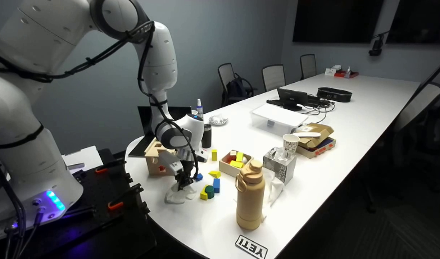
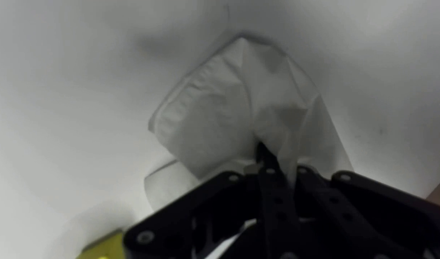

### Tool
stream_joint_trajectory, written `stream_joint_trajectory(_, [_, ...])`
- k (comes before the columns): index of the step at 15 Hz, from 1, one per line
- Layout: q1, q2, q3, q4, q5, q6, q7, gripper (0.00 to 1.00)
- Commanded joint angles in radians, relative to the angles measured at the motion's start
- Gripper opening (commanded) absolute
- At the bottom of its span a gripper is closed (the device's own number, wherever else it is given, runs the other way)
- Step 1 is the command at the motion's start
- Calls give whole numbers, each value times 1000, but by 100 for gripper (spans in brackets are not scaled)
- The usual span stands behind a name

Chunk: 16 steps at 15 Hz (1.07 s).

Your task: Use the napkin to wipe the table

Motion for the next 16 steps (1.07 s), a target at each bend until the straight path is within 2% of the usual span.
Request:
stream_joint_trajectory(1, [159, 36, -147, 19, -3, -43, 158, 1])
stream_joint_trajectory(2, [192, 44, -177, 23, -7, -45, 193, 1])
stream_joint_trajectory(4, [208, 59, -192, 31, -6, -35, 211, 1])
stream_joint_trajectory(12, [217, 66, -205, 29, -10, 120, 202, 1])
stream_joint_trajectory(16, [158, 72, -145, 45, 0, 155, 146, 1])
